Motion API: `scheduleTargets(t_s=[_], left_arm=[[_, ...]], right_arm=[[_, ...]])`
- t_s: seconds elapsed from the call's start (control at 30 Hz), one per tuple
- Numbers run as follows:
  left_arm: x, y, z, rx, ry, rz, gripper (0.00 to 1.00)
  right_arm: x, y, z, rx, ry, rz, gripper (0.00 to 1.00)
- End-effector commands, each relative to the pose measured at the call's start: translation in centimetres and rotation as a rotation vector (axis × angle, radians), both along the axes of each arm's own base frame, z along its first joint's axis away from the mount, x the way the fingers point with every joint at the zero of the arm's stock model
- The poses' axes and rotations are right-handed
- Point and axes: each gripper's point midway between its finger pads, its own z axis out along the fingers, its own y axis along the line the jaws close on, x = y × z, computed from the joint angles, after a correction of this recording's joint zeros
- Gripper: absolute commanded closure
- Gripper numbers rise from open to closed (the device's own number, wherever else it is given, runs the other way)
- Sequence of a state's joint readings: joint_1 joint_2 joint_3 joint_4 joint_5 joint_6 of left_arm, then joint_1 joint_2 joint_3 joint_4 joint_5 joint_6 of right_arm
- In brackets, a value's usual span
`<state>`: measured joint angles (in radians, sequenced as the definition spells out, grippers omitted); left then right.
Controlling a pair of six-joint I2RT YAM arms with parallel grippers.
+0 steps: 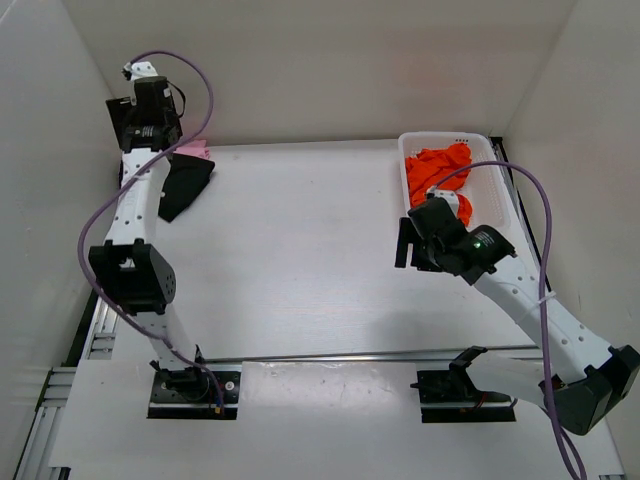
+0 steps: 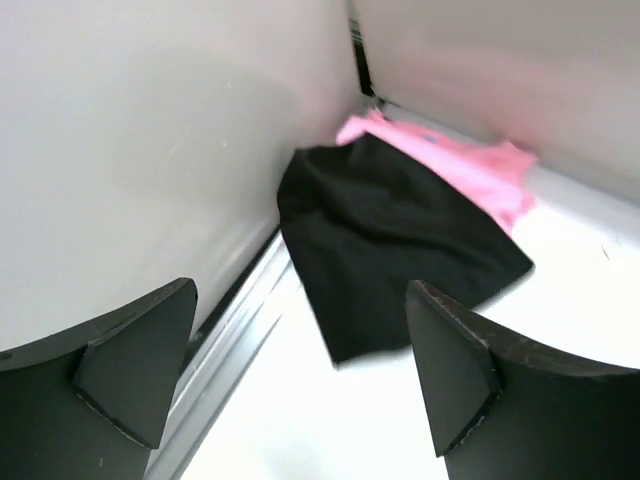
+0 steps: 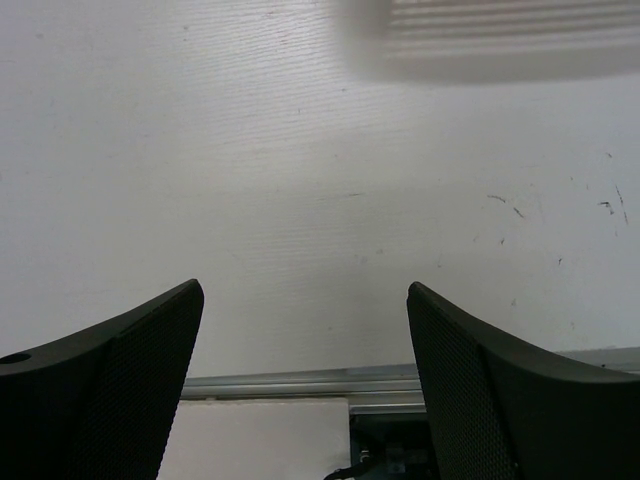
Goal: Fold and stack the t-shirts
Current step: Put the neatly folded tshirt into the corner of the board with the left arm, then grab crumpled tshirt from bin with the right arm
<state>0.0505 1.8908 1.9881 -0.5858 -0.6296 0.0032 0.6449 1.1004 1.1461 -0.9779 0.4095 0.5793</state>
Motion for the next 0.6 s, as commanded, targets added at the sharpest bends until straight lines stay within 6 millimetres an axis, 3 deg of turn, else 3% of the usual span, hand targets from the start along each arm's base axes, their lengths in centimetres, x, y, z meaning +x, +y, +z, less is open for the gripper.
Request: scheduleTargets(t_s=[0.0, 0.13, 0.17, 0.23, 0.3, 0.37, 0.47, 0.5, 0.53, 0.57], left_arm=[[-2.8, -1.8, -0.3, -0.024, 0.036, -0.060, 0.03], [-5.9, -6.7, -0.4, -0.124, 0.108, -0.274, 0.00], [-7.7, -7.7, 0.4, -0.159, 0.146, -0.323, 0.00], [-9.3, -10.4, 0.9, -0.249, 0.182, -0.458, 0.00], [-11.6, -11.7, 1.5, -0.295, 0.209, -0.519, 0.00], [-13.8, -12.3, 0.5, -0.329, 0.264, -0.539, 0.00], [-17.4, -11.2, -2.0, -0.313, 0.332, -0.480, 0.00], [-18.9, -11.2, -1.9, -0.311, 0.326, -0.480, 0.00], [-20.0, -11.0, -3.9, -0.315, 0.377, -0.462, 0.00], [-21.1, -10.2, -4.7, -0.307, 0.399, -0.427, 0.00]], right_arm=[[0.6, 0.1, 2.6, 0.024, -0.079, 0.011, 0.13], [1.0, -0.4, 4.3, 0.016, -0.137, 0.011, 0.12], [1.2, -0.6, 4.7, 0.015, -0.146, 0.010, 0.12], [1.5, -0.5, 5.3, 0.008, -0.165, 0.030, 0.12], [1.6, -0.6, 5.8, 0.001, -0.181, 0.034, 0.11], [2.0, -0.7, 6.3, 0.004, -0.198, 0.032, 0.11], [1.9, -0.9, 7.0, 0.009, -0.226, 0.044, 0.11], [1.7, -0.8, 6.5, 0.008, -0.213, 0.051, 0.11], [1.6, -0.9, 6.7, 0.014, -0.220, 0.050, 0.09], [1.6, -0.9, 6.4, 0.008, -0.213, 0.051, 0.07]])
